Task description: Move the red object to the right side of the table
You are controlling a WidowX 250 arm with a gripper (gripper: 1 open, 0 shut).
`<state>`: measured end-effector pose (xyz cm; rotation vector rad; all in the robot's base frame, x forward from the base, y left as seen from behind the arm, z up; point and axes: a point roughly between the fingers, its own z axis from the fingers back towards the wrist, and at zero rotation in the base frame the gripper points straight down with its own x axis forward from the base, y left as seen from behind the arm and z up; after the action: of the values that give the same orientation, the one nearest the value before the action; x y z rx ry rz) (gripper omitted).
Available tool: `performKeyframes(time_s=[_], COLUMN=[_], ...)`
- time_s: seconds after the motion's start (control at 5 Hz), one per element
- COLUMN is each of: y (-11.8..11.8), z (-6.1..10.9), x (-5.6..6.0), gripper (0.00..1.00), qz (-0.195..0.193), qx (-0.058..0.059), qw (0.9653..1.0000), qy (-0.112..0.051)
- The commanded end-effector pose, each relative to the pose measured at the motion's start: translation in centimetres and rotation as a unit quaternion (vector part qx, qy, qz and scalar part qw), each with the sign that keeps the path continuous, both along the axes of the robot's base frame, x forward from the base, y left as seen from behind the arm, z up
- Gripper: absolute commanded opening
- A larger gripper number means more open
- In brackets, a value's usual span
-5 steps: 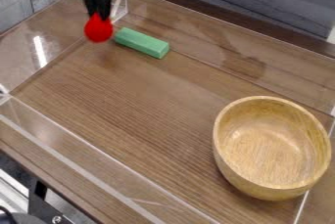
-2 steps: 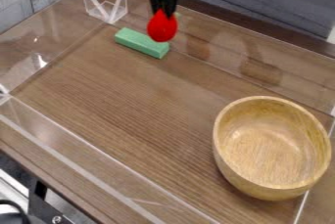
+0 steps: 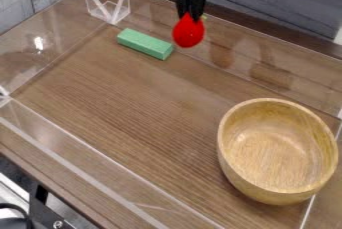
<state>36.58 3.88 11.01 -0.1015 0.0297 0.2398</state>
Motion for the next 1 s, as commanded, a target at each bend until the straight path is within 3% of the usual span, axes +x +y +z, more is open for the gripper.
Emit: performKeyframes(time_s=[0.0,0.2,0.6,0.8], y=[-1.8,-3.1,-4.5,-5.1], z=[3.1,2.3,-2.5,-4.1], x=[0.2,0.3,0.0,0.2], gripper=[0.00,0.00,0.00,0.00], qz=[-0.026,-0.042,-0.112,-0.139], qx=[0.004,0.006,0.007,0.011], qw=[0.9988,0.9986,0.9936,0.9901], qy=[-0.041,-0.031,-0.017,-0.011])
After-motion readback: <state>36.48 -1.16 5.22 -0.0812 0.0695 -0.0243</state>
